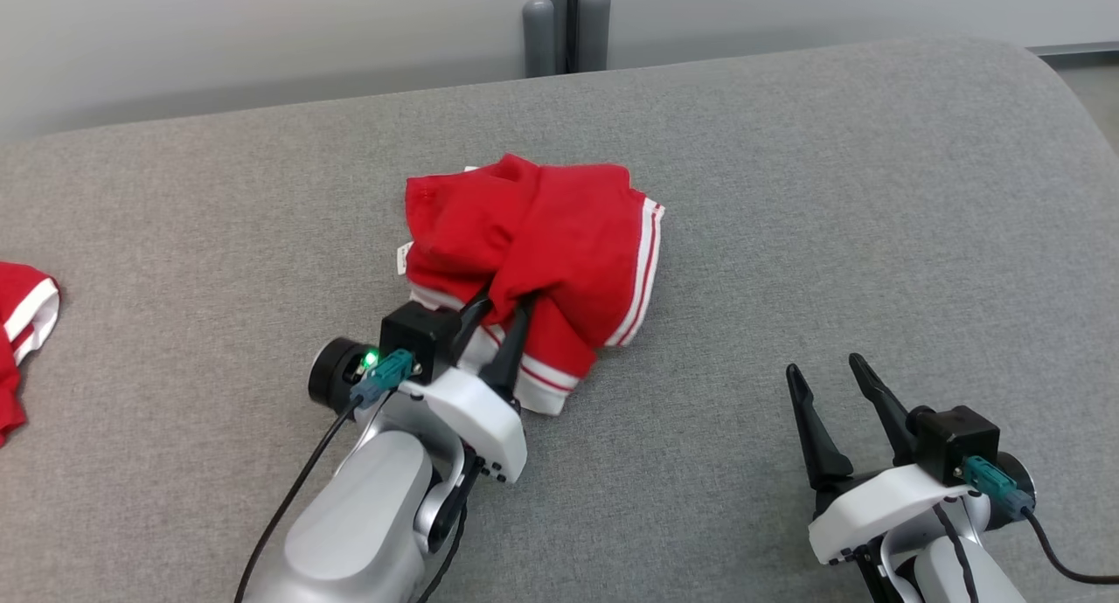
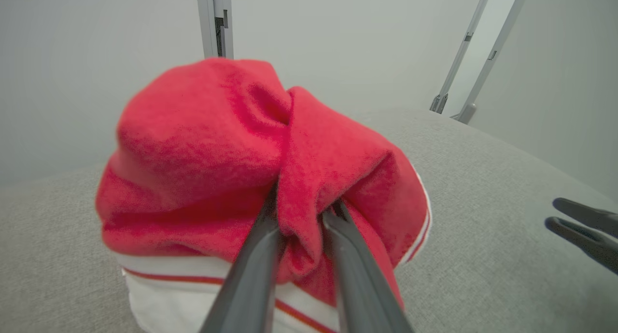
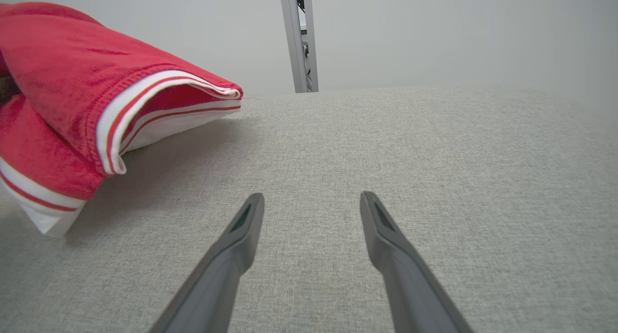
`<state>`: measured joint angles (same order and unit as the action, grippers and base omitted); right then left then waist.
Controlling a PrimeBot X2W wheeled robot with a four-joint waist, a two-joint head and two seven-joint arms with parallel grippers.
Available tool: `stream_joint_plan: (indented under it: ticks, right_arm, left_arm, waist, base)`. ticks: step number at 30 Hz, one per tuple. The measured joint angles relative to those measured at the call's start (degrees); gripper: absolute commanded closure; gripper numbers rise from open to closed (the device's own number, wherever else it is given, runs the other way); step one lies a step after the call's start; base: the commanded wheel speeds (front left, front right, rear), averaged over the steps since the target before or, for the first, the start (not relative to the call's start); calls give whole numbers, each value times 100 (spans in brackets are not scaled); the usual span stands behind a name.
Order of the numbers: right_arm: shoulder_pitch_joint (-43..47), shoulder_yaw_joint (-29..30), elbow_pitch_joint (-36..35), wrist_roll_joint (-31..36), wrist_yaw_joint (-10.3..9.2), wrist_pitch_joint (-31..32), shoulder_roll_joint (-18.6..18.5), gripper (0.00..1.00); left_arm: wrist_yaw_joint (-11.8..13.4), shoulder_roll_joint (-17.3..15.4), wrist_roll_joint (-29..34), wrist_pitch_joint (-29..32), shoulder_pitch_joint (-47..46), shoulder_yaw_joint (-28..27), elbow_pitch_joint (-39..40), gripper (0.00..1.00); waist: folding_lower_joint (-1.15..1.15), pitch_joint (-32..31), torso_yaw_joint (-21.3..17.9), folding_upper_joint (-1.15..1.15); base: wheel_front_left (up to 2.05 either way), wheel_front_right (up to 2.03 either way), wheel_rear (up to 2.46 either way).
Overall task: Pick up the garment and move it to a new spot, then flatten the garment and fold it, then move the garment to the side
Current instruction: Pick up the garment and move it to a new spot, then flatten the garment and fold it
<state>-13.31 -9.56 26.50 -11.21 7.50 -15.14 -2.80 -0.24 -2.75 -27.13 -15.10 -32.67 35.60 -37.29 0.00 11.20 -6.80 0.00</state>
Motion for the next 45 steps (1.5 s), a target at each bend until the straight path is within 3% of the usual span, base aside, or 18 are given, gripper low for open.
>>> stream_joint_plan:
  ticks: [9,15,24,35,45]
  right_arm:
    - [17,26,-18,-30,0,0,4,0]
    - [64,56,-88,-43,0,0,5,0]
    - [240,199,-109,-25,0,0,4,0]
    - [489,183,-54,-14,0,0,4,0]
    - [584,155,-74,-11,0,0,4,0]
  left_arm:
    - [141,-69,478,-4,800,-1047,644,0]
    - [212,-297,1004,-3,1406,-1730,942,0]
    - [174,-310,1415,-3,2350,-2877,1267,0]
    - [-49,-124,1833,-4,3091,-3532,1365,0]
    - [-58,-37,2041,-3,3279,-3809,1381,0]
  waist:
    - [0,-101,115,0]
    - [0,-211,156,0]
    - [0,-497,240,0]
    - [0,-935,279,0]
    - [0,-1074,259,0]
  base:
    - [0,0,0]
    - [0,0,0]
    - [0,0,0]
    - [0,0,0]
    - [0,0,0]
